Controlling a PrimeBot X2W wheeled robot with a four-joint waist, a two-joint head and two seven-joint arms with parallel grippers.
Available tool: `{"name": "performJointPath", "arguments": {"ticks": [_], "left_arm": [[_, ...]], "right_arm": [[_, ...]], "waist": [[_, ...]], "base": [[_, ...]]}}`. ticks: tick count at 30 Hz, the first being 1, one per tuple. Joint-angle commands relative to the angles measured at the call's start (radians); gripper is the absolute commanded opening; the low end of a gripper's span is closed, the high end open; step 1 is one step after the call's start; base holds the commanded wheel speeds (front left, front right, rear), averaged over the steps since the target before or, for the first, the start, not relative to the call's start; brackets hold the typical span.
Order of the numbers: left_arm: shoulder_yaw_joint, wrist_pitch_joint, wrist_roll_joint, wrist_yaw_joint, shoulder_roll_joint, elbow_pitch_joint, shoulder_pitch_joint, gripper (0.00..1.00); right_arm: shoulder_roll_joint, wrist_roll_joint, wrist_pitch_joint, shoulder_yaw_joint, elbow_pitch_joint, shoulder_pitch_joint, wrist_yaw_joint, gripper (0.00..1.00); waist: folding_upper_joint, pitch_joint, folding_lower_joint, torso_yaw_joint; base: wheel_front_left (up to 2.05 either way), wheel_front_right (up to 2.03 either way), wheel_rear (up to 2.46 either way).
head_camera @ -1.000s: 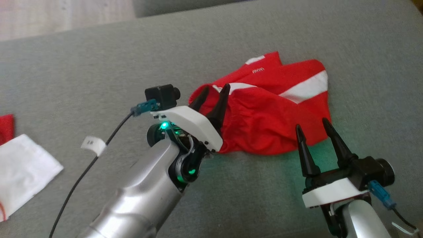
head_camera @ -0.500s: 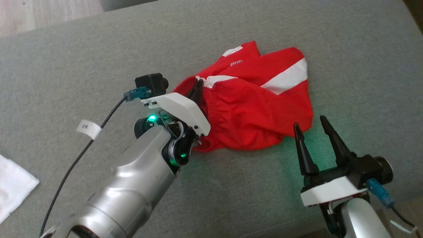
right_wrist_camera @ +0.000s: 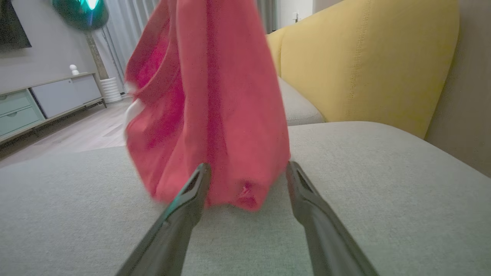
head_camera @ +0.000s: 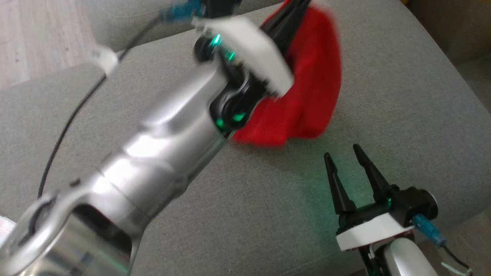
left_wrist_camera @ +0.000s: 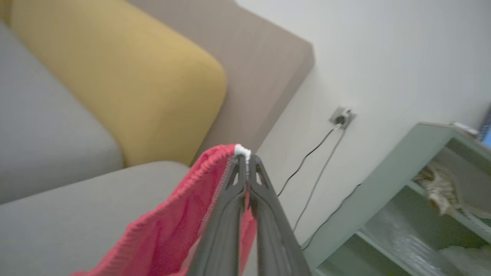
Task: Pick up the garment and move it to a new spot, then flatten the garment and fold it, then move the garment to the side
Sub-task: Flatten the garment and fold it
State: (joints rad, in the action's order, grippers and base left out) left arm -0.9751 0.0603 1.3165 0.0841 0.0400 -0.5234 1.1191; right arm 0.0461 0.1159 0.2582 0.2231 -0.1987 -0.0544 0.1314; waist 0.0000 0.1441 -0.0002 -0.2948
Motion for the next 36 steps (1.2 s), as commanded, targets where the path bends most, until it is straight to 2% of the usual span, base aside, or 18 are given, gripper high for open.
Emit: {"name": "performJointPath", "arguments": {"ticks": [1, 5, 7, 11, 14, 19, 22, 26, 30, 34, 36], "left_arm": [[0.025, -0.002, 0.014, 0.006, 0.01, 0.04, 0.067, 0.0], [0.038, -0.018, 0.051, 0.016, 0.01, 0.114, 0.15, 0.0], [0.042, -0.02, 0.043, 0.017, 0.032, 0.129, 0.154, 0.0], [0.025, -0.012, 0.042, -0.002, 0.136, 0.175, 0.05, 0.0], [-0.005, -0.02, 0.041, -0.036, 0.237, 0.222, -0.093, 0.0], [-0.028, -0.094, 0.048, -0.094, 0.367, 0.293, -0.334, 0.0], [-0.026, -0.161, 0.035, -0.124, 0.412, 0.313, -0.425, 0.0], [-0.019, -0.231, 0.012, -0.142, 0.449, 0.326, -0.487, 0.0], [-0.013, -0.269, -0.028, -0.153, 0.471, 0.318, -0.498, 0.0], [-0.012, -0.286, -0.065, -0.158, 0.475, 0.293, -0.488, 0.0], [-0.014, -0.287, -0.074, -0.158, 0.475, 0.286, -0.484, 0.0]], "right_arm": [[0.004, 0.007, 0.004, 0.026, 0.028, -0.01, -0.001, 1.0], [0.006, 0.006, 0.004, 0.018, 0.036, -0.008, -0.001, 1.0], [0.017, 0.011, 0.004, 0.022, 0.042, -0.005, -0.001, 1.0], [0.039, 0.025, 0.004, 0.023, 0.055, 0.009, -0.001, 1.0], [0.053, 0.035, 0.004, 0.015, 0.066, 0.022, -0.001, 1.0], [0.068, 0.066, 0.004, -0.028, 0.093, 0.048, -0.001, 1.0], [0.079, 0.096, 0.004, -0.056, 0.1, 0.048, -0.001, 1.0], [0.105, 0.133, 0.004, -0.103, 0.08, -0.011, -0.001, 1.0], [0.139, 0.198, 0.004, -0.128, -0.013, -0.11, -0.001, 1.0], [0.192, 0.332, -0.015, -0.067, -0.146, -0.232, -0.001, 1.0], [0.208, 0.376, -0.038, -0.038, -0.172, -0.26, -0.001, 1.0]], "waist": [[0.0, -0.005, 0.0002, 0.006], [0.0, -0.012, 0.0002, 0.031], [0.0, -0.018, 0.0002, 0.045], [0.0, -0.025, 0.0002, 0.079], [0.0, -0.025, 0.0002, 0.11], [0.0, -0.008, 0.0002, 0.177], [0.0, 0.007, 0.0002, 0.214], [0.0, 0.031, 0.0002, 0.257], [0.0, 0.051, 0.0002, 0.294], [0.0, 0.071, 0.0002, 0.326], [0.0, 0.076, 0.0002, 0.332]], "base": [[0.0, 0.0, 0.0], [0.0, 0.0, 0.0], [0.0, 0.0, 0.0], [0.0, 0.0, 0.0], [0.0, 0.0, 0.0], [0.0, 0.0, 0.0], [0.0, 0.0, 0.0], [0.0, 0.0, 0.0], [0.0, 0.0, 0.0], [0.0, 0.0, 0.0], [0.0, 0.0, 0.0]]}}
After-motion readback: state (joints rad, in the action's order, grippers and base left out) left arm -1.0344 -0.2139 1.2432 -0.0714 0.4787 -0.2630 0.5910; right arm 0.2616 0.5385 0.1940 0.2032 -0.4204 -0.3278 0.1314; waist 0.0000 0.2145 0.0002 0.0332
